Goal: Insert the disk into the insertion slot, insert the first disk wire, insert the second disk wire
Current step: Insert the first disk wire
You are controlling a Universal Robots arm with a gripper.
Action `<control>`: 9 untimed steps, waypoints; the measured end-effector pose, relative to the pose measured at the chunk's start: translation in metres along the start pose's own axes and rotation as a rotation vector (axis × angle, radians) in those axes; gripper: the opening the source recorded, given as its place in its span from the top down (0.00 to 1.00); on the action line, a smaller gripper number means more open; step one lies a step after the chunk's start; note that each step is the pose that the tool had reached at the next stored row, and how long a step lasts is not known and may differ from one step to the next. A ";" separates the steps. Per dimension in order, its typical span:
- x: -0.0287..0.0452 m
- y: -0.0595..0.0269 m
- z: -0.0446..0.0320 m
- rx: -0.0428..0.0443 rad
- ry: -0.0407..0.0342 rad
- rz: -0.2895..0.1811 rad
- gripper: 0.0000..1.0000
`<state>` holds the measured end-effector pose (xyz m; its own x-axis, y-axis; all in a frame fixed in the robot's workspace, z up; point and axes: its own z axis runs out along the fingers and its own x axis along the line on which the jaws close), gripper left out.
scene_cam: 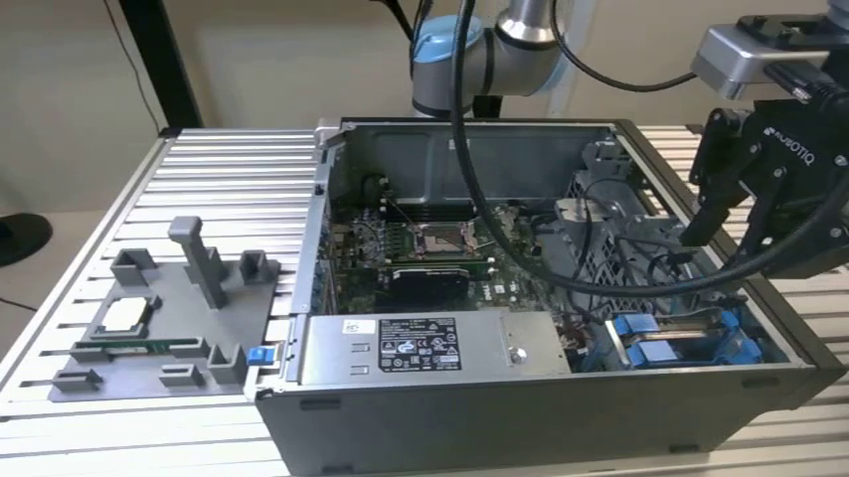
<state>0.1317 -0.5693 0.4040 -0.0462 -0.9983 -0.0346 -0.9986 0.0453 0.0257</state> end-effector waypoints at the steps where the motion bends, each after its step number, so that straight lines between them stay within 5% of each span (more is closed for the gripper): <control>1: -0.0029 0.0005 0.0002 0.0016 0.0019 0.000 0.00; 5: -0.0137 0.0015 0.0018 0.0078 0.0051 0.000 0.00; 9: -0.0153 0.0015 0.0088 0.0102 0.0052 0.000 0.00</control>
<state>0.1307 -0.5537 0.3957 -0.0458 -0.9985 -0.0294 -0.9989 0.0454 0.0155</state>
